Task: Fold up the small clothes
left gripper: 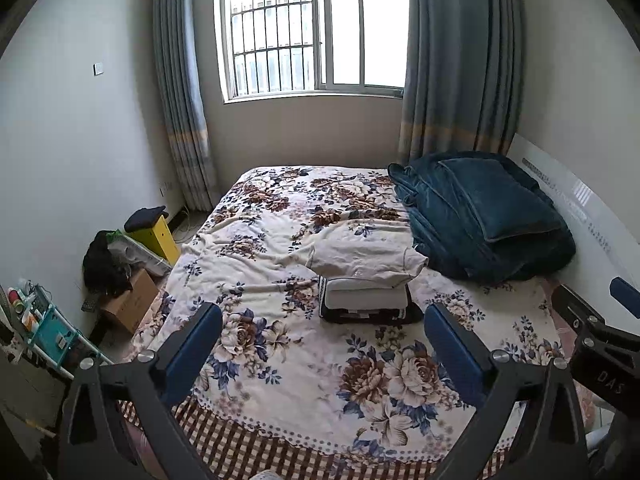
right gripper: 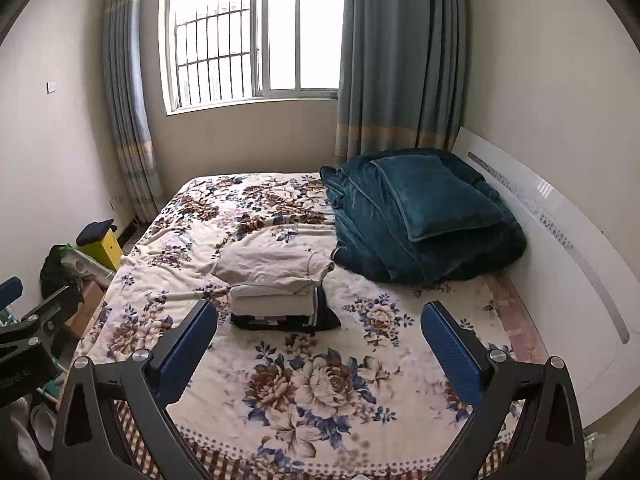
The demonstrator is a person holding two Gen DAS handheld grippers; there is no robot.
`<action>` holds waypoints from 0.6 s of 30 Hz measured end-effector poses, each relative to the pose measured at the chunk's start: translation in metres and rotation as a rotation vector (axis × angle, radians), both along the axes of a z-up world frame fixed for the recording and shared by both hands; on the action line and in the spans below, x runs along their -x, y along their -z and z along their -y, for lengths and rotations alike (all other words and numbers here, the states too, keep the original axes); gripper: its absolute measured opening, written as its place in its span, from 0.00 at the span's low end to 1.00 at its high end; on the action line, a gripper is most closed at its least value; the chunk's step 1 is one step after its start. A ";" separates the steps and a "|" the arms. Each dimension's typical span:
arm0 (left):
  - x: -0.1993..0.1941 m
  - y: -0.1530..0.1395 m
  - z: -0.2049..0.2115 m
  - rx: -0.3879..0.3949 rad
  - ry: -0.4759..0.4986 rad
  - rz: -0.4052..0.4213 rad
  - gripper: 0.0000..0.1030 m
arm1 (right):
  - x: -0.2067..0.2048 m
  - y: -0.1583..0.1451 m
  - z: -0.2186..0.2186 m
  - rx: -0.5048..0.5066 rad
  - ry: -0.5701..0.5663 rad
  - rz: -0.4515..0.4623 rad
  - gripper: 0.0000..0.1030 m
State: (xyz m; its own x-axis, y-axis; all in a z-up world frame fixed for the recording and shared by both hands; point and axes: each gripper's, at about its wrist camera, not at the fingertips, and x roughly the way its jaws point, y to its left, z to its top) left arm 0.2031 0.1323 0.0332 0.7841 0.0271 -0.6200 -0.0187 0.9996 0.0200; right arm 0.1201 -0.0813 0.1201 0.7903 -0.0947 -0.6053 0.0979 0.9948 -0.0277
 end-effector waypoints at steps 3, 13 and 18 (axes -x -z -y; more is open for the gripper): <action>0.004 0.000 -0.002 0.004 -0.004 -0.004 1.00 | 0.002 -0.002 -0.002 -0.002 -0.005 0.007 1.00; 0.011 -0.002 -0.005 -0.004 -0.011 0.003 1.00 | 0.009 -0.005 -0.003 -0.019 -0.022 0.005 1.00; 0.014 -0.005 -0.003 -0.003 -0.014 0.008 1.00 | 0.012 -0.007 -0.001 -0.029 -0.027 0.010 1.00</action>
State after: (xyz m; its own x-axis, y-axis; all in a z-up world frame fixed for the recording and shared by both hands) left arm 0.1893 0.1350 0.0378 0.7883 0.0400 -0.6139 -0.0331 0.9992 0.0226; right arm 0.1084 -0.0802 0.1272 0.7984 -0.0559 -0.5996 0.0714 0.9974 0.0021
